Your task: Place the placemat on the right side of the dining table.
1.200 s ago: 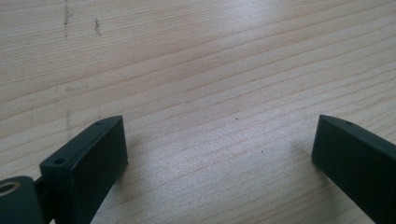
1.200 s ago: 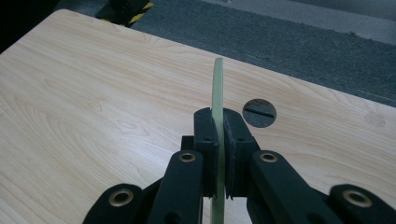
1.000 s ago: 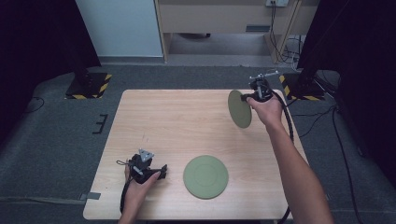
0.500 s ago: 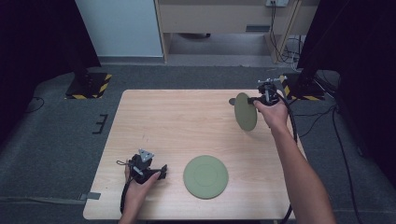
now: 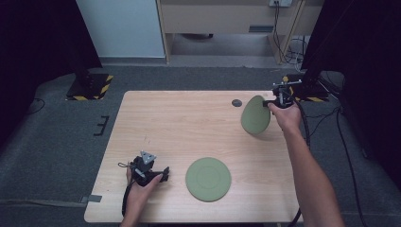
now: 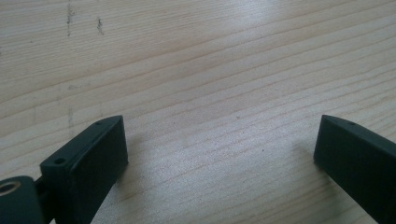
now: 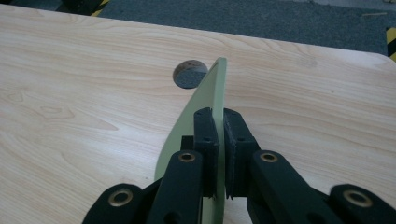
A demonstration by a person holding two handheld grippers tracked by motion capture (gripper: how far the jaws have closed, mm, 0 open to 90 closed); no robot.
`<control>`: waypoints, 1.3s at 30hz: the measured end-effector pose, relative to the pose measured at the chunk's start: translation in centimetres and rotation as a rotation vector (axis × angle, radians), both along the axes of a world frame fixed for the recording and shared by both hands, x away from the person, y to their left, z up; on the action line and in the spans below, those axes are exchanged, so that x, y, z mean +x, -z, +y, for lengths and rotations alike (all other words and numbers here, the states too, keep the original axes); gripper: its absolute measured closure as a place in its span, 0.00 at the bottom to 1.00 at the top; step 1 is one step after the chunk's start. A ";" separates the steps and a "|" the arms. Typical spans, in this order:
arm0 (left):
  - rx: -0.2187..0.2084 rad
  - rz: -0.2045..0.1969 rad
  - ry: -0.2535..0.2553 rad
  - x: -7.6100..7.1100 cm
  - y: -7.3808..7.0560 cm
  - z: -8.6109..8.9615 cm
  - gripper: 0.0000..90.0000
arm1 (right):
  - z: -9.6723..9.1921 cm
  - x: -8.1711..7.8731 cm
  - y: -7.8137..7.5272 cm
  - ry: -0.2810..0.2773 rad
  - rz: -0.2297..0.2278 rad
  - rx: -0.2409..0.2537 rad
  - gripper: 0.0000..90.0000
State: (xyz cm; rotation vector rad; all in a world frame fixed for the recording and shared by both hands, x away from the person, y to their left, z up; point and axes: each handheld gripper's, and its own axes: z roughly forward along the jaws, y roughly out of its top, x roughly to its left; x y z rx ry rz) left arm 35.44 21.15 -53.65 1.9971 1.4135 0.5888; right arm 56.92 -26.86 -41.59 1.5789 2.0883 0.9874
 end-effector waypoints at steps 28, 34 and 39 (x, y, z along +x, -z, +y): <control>0.001 0.004 0.001 0.1 0.0 0.0 0.02 | -5.4 0.4 5.7 0.076 0.055 0.087 0.95; 0.002 0.004 0.001 0.1 0.0 0.0 0.01 | -6.0 0.6 6.7 0.096 0.065 0.090 0.95; 0.002 0.004 0.000 0.1 0.0 0.0 0.01 | -6.4 0.7 7.6 0.105 0.071 0.101 0.95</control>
